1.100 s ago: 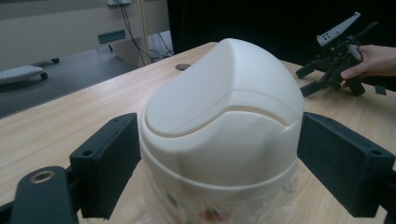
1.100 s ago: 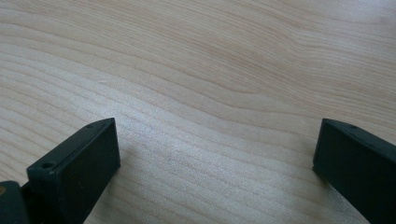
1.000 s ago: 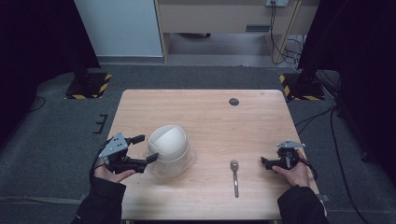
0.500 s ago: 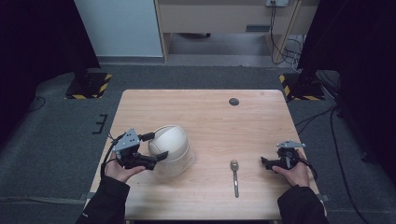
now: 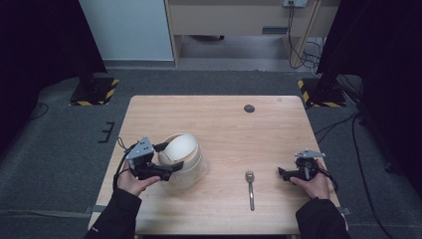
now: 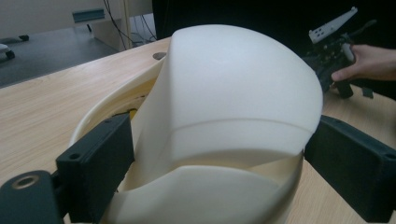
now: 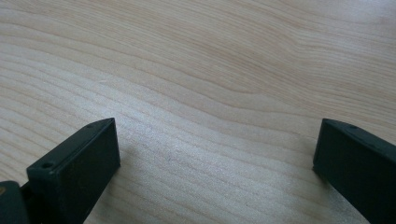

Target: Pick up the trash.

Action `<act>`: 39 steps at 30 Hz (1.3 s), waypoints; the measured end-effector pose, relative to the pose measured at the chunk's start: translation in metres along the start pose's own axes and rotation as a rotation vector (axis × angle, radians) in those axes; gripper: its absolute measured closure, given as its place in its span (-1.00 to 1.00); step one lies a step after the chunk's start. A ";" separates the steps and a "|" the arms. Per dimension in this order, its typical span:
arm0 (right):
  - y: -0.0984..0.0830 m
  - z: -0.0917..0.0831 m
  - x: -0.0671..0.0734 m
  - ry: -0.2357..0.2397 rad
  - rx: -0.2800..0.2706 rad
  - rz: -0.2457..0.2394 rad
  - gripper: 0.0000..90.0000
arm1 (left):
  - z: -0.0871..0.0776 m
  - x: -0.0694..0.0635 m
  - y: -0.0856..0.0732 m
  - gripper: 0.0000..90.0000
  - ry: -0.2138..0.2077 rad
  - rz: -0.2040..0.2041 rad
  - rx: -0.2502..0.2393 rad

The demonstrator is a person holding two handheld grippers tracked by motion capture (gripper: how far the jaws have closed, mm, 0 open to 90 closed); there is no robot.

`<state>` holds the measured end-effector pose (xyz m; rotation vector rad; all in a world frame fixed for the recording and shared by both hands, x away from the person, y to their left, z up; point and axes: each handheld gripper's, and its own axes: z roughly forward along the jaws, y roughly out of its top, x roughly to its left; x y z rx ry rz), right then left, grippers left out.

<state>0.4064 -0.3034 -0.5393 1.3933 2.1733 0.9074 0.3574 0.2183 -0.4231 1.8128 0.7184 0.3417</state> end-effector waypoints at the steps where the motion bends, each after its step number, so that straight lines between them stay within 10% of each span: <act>1: 0.000 0.000 0.000 0.000 0.000 0.000 -0.98 | 0.000 0.000 0.000 -0.78 -0.001 -0.004 -0.002; 9: 0.000 0.000 0.000 0.000 0.000 0.000 -0.98 | -0.007 0.001 0.003 -0.39 0.005 -0.057 -0.029; 22: 0.000 0.000 0.000 0.001 0.001 0.003 -0.97 | -0.020 0.005 0.007 -0.48 0.081 -0.092 -0.120; 29: 0.003 -0.009 0.000 0.006 0.004 0.020 -0.37 | -0.039 0.001 0.010 -0.61 0.133 -0.033 -0.143; 39: 0.018 -0.034 0.026 0.044 -0.092 0.004 -0.26 | -0.065 0.013 -0.017 -0.66 0.250 -0.062 -0.111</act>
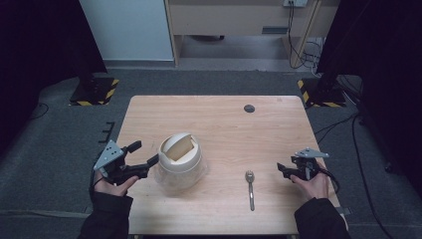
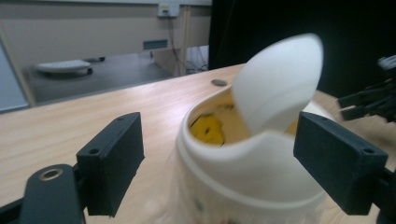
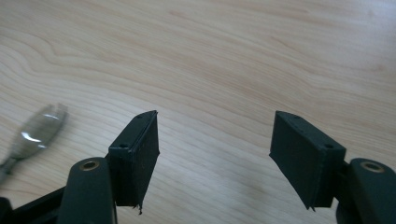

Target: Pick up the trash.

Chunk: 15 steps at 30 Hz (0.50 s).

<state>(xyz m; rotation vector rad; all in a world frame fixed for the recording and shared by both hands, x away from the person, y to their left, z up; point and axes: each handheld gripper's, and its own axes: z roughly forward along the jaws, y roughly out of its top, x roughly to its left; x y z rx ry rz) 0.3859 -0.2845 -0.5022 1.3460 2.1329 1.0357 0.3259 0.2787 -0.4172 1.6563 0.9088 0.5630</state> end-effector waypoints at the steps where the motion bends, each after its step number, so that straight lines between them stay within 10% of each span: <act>1: 0.001 -0.002 0.003 0.008 -0.007 0.003 -0.27 | -0.001 0.002 -0.004 -0.66 0.013 0.001 0.010; 15: 0.016 -0.013 0.056 0.071 -0.059 0.007 -0.22 | 0.001 0.022 -0.044 -0.66 0.148 -0.055 0.086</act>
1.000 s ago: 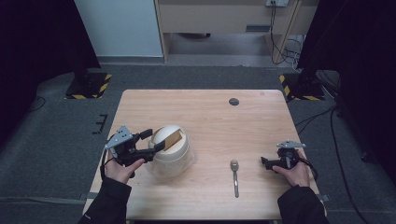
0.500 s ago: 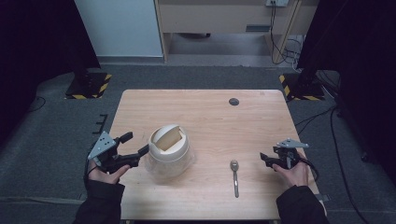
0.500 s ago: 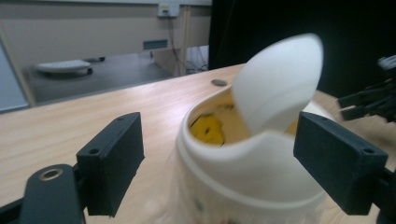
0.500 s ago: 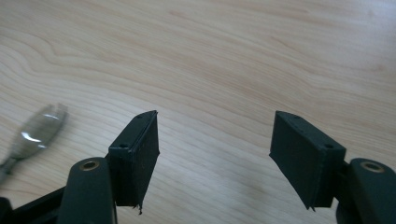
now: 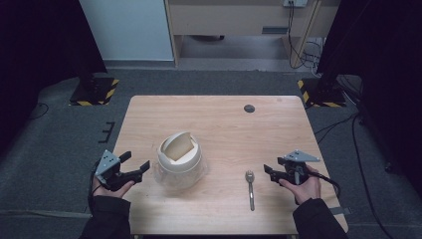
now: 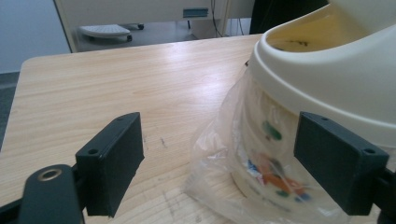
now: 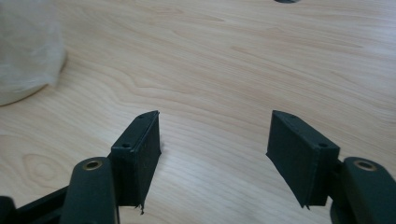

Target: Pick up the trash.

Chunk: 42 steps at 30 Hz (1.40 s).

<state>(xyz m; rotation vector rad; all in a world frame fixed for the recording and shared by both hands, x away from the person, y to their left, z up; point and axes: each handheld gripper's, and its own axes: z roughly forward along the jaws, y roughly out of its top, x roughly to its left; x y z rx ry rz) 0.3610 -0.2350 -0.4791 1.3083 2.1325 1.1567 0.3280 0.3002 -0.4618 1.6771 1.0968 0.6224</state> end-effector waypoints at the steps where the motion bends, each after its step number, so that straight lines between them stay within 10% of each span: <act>1: 0.000 0.001 0.005 0.009 0.000 -0.002 -0.21 | 0.000 0.001 -0.001 -0.65 0.003 0.002 0.003; 8: -0.010 0.019 0.035 0.062 0.070 0.019 -0.21 | 0.005 0.007 -0.007 -0.64 0.020 -0.015 0.038; 26: -0.029 0.047 0.046 -0.001 0.199 -0.062 -0.19 | 0.010 0.008 -0.009 -0.63 0.026 -0.007 0.062; 42: -0.019 0.050 0.032 0.032 0.222 -0.215 0.76 | 0.010 0.008 -0.009 -0.61 0.021 -0.004 0.065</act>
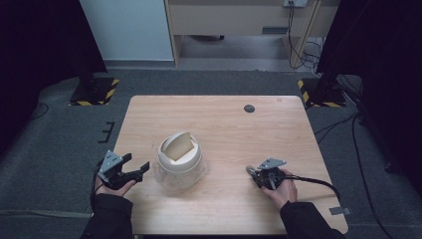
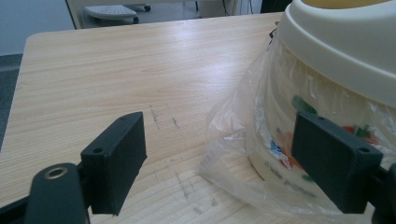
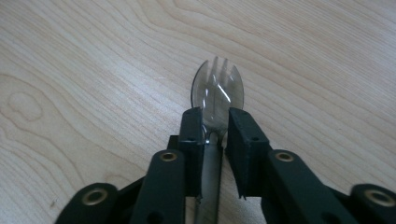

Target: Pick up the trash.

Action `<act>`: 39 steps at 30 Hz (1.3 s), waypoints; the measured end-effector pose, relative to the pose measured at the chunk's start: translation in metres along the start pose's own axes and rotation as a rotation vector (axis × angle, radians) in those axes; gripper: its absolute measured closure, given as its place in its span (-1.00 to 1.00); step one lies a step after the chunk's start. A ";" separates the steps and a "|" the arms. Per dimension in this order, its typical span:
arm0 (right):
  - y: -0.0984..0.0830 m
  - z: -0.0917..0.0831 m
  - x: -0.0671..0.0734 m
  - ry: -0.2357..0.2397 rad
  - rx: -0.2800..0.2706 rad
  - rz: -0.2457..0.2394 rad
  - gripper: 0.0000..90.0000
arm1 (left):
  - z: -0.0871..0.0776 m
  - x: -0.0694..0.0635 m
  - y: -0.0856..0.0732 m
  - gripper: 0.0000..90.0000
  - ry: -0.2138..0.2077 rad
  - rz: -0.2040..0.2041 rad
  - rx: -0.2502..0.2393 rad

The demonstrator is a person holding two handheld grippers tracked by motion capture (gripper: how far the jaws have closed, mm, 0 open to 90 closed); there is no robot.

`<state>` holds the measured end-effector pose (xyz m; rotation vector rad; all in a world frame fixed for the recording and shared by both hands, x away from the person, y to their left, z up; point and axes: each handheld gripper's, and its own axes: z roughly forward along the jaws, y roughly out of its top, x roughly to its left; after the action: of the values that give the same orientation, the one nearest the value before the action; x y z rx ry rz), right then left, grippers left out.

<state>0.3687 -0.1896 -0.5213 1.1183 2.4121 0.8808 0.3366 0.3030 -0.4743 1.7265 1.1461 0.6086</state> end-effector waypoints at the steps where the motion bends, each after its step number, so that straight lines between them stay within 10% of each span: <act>1: 0.000 0.000 0.000 0.000 0.000 0.000 0.76 | 0.000 0.000 0.000 -0.61 0.000 0.000 0.000; 23: 0.000 -0.003 -0.001 0.005 0.027 0.045 0.78 | -0.002 -0.002 0.002 -0.61 -0.004 -0.001 -0.016; 39: 0.016 -0.039 -0.030 0.024 -0.257 0.118 0.78 | -0.003 -0.005 0.005 -0.60 -0.016 -0.010 -0.044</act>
<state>0.3762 -0.2204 -0.4807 1.1638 2.1912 1.2092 0.3343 0.2996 -0.4682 1.6850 1.1214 0.6084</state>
